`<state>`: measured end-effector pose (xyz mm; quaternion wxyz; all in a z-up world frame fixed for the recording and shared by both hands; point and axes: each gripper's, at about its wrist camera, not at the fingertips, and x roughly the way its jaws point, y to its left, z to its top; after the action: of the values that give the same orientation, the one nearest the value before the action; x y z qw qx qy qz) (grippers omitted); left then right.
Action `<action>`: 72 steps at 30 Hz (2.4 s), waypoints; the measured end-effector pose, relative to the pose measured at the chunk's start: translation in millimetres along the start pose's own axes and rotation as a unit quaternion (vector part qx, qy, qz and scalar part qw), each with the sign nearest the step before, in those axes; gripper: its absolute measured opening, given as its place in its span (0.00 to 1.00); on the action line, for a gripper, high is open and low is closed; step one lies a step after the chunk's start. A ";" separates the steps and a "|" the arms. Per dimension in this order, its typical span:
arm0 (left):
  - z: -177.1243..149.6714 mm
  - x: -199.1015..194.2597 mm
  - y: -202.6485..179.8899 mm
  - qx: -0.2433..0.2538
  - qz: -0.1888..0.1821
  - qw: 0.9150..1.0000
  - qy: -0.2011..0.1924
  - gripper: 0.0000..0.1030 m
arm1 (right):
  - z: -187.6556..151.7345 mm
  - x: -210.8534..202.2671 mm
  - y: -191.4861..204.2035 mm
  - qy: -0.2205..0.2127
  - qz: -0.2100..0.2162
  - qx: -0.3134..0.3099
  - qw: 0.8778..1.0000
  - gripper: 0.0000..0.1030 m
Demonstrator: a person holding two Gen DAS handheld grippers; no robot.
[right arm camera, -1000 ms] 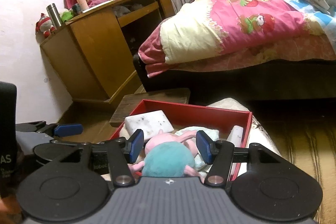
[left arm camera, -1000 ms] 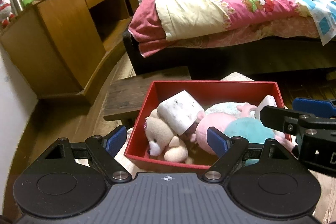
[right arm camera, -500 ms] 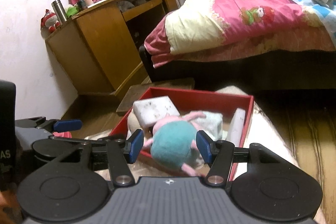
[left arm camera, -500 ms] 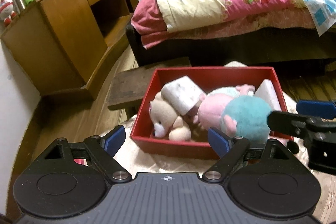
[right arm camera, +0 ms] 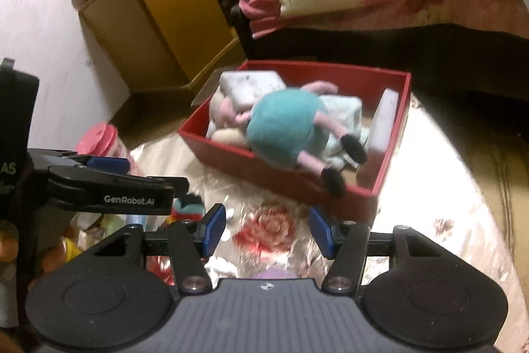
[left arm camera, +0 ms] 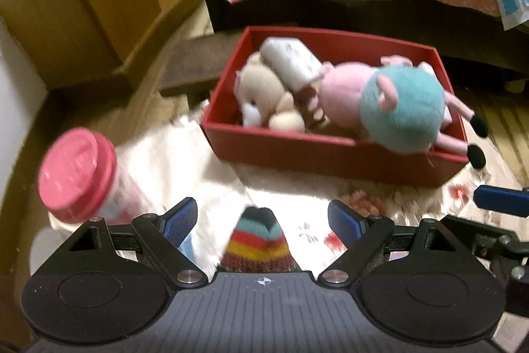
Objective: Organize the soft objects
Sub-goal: 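Grasp the striped knitted sock with the left tool while the right tool reaches the purple cloth, then grasp the purple cloth with the right tool while the left tool lifts the sock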
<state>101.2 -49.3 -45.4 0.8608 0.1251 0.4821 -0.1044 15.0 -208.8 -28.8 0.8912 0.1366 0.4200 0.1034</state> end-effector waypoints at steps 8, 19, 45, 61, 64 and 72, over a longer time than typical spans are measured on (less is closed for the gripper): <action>-13.4 41.0 -7.4 0.010 -0.013 0.998 0.062 0.81 | -21.3 10.1 11.1 0.047 0.004 -0.030 0.998 0.34; -21.1 81.0 -13.6 0.010 0.013 0.995 0.094 0.53 | -29.1 23.1 -1.0 0.085 0.001 -0.029 0.996 0.34; -11.7 34.6 -5.0 -0.038 -0.102 0.990 0.093 0.19 | -57.0 56.0 11.2 0.190 0.034 -0.115 0.974 0.18; -10.4 32.8 -5.1 -0.040 -0.105 0.989 0.092 0.22 | -36.1 39.6 -1.3 0.148 0.078 -0.052 0.985 0.07; -11.8 34.5 -7.6 -0.034 -0.103 0.990 0.094 0.22 | -41.1 43.9 21.4 0.141 0.046 -0.124 0.981 0.17; -11.4 30.9 -3.6 -0.036 -0.110 0.989 0.092 0.24 | -43.4 62.3 10.3 0.156 0.009 -0.101 0.983 0.00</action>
<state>106.8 -51.0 -78.0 0.7999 0.0494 0.5737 -0.1690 19.6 -173.7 -96.7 0.8232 0.0313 0.5398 0.1732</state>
